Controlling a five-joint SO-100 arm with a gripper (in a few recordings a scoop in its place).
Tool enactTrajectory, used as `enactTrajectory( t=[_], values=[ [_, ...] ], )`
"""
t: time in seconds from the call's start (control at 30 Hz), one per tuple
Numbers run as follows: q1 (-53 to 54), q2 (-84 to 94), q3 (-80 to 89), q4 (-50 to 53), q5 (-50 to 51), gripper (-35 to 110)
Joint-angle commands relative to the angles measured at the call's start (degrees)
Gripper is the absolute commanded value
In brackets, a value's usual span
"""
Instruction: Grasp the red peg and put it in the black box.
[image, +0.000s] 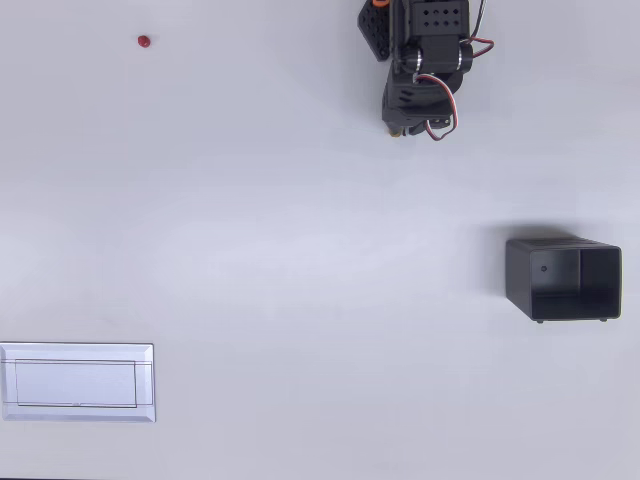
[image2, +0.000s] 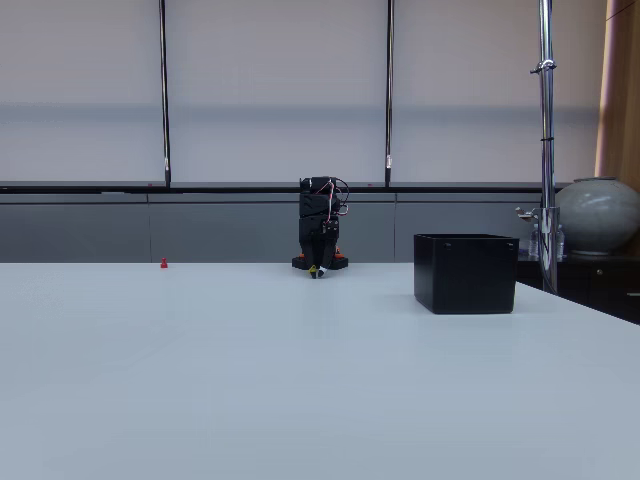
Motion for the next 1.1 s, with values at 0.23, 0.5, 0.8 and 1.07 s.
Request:
enactTrajectory(
  t=[0.23,0.5,0.8,1.07],
  values=[
    [0.62,-2.2,0.62,1.76,0.0,2],
    [5.98,-2.11,0.62,1.85,0.0,1],
    [25.49,-2.11,0.62,2.81,5.89,1],
    [46.93,-3.96,0.62,3.69,12.22,1]
  ],
)
